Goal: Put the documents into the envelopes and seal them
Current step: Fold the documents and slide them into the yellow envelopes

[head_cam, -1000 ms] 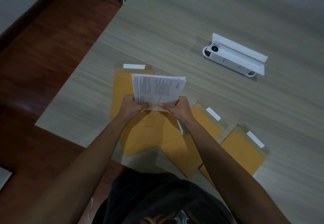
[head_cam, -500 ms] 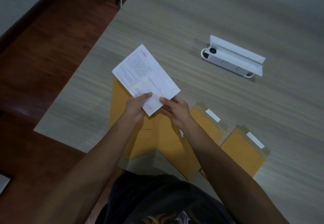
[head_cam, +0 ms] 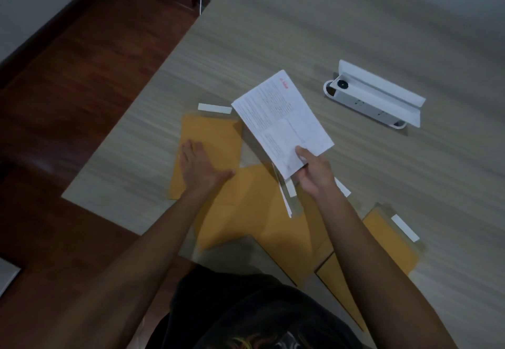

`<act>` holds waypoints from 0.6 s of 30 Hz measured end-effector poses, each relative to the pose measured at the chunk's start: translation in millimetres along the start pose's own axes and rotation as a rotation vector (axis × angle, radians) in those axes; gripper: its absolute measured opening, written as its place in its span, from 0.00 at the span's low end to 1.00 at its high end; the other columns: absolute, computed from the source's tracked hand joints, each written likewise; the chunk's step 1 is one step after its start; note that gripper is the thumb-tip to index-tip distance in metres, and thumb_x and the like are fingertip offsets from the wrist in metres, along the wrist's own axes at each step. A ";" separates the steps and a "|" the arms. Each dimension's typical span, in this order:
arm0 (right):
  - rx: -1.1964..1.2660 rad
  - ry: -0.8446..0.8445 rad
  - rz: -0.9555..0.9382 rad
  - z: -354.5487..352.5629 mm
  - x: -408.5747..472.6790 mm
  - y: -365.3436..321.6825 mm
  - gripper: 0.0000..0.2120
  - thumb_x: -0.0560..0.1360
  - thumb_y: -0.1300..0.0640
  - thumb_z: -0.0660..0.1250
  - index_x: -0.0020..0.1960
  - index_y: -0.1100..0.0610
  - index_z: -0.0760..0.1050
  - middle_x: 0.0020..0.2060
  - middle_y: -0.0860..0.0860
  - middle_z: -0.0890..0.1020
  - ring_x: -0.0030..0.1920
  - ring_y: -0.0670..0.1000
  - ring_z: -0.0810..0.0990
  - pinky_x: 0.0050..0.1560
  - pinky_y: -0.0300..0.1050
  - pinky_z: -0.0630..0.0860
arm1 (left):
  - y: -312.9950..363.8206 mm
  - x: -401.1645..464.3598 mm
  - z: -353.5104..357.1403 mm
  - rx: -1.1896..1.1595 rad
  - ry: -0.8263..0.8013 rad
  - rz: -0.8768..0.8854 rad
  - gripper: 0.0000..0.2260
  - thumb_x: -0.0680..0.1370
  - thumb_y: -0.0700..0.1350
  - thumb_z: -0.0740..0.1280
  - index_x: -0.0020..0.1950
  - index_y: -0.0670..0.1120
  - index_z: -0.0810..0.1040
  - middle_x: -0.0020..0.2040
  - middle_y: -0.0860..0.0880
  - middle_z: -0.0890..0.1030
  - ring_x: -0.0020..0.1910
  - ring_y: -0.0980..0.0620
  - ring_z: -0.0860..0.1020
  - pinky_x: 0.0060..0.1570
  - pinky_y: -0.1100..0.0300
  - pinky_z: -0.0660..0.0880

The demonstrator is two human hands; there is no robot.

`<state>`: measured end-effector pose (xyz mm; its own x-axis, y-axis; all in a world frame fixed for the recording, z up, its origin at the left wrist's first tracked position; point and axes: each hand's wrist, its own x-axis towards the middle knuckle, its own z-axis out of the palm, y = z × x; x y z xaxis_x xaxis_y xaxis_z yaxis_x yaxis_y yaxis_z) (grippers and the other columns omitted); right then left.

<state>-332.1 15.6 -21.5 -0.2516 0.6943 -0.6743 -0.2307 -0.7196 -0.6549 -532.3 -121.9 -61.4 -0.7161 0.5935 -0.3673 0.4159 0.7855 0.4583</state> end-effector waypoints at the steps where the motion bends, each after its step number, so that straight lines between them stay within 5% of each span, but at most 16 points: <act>1: -0.022 0.006 -0.004 -2.8 -1.0 -4.5 0.19 0.75 0.69 0.68 0.66 0.64 0.73 0.61 0.59 0.81 0.60 0.57 0.81 0.60 0.57 0.78 | -7.0 2.8 -3.8 0.074 -0.049 0.063 0.56 0.61 0.63 0.79 0.78 0.43 0.54 0.80 0.40 0.48 0.78 0.41 0.47 0.76 0.46 0.49; 6: -0.275 0.044 -0.060 -17.2 -10.8 -21.7 0.17 0.74 0.64 0.71 0.62 0.63 0.76 0.57 0.56 0.83 0.56 0.56 0.83 0.55 0.55 0.81 | -32.4 17.3 -34.0 0.316 -0.304 0.337 0.52 0.59 0.53 0.83 0.76 0.48 0.60 0.79 0.44 0.48 0.78 0.43 0.49 0.74 0.47 0.58; 11: -0.549 0.125 -0.125 -20.4 -19.3 -26.9 0.08 0.75 0.60 0.70 0.54 0.58 0.80 0.52 0.53 0.85 0.50 0.54 0.85 0.50 0.54 0.82 | -31.3 25.2 -43.7 0.211 -0.325 0.365 0.39 0.60 0.52 0.83 0.67 0.48 0.69 0.71 0.45 0.59 0.67 0.44 0.67 0.62 0.50 0.72; 14: -0.711 0.167 -0.239 -17.6 -24.3 -30.6 0.08 0.77 0.58 0.68 0.56 0.56 0.79 0.51 0.48 0.84 0.47 0.48 0.84 0.42 0.44 0.82 | -17.7 19.0 -32.5 0.141 -0.225 0.353 0.44 0.62 0.62 0.79 0.72 0.50 0.66 0.67 0.42 0.62 0.66 0.42 0.66 0.66 0.47 0.67; 18: -0.941 0.164 -0.429 -13.8 -25.6 -37.9 0.14 0.77 0.59 0.68 0.61 0.58 0.78 0.52 0.46 0.80 0.49 0.47 0.80 0.39 0.34 0.75 | -6.3 14.6 -12.5 0.347 -0.228 0.368 0.53 0.56 0.74 0.73 0.75 0.58 0.58 0.68 0.39 0.60 0.71 0.38 0.58 0.70 0.32 0.51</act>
<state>-303.9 25.3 15.9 -0.1747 0.9331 -0.3144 0.5723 -0.1636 -0.8036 -552.4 -120.4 -59.5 -0.3650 0.8324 -0.4170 0.8037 0.5078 0.3102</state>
